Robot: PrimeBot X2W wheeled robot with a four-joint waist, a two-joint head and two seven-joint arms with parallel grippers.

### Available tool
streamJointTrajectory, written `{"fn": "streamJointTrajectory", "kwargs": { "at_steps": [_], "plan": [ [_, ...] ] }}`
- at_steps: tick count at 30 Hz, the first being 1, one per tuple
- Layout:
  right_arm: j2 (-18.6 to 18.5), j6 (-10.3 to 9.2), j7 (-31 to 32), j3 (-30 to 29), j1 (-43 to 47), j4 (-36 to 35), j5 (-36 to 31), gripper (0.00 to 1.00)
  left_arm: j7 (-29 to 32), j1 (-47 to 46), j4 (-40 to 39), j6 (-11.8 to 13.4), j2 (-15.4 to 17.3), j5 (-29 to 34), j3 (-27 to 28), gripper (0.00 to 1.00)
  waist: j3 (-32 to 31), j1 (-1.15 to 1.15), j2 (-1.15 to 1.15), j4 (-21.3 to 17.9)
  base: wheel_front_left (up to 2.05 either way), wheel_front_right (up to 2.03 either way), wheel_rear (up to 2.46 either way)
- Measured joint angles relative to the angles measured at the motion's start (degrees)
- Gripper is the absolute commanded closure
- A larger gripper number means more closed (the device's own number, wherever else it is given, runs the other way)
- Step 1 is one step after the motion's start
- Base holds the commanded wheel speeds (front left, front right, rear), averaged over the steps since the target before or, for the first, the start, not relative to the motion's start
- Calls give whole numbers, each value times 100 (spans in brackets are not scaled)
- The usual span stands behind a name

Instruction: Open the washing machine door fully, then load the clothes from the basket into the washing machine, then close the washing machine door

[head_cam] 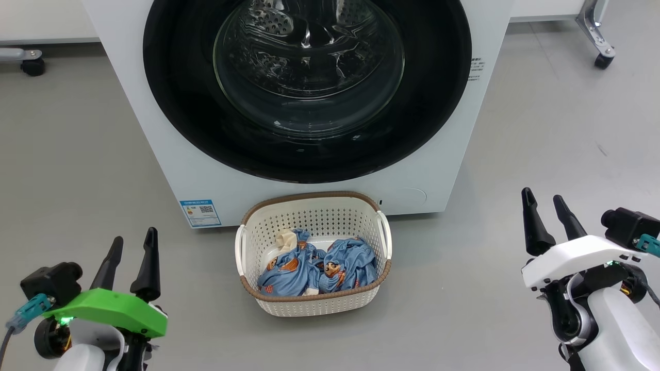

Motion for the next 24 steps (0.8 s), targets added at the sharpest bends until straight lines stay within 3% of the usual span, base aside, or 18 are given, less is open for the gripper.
{"fn": "streamJointTrajectory", "kwargs": {
  "at_steps": [24],
  "plan": [
    [-288, -199, -573, 693, -559, 333, -1804, 0, -527, -119, 64, 0, 203, 1878, -172, 0, -15, 0, 0, -58, 0, 0, 0]
  ]
}}
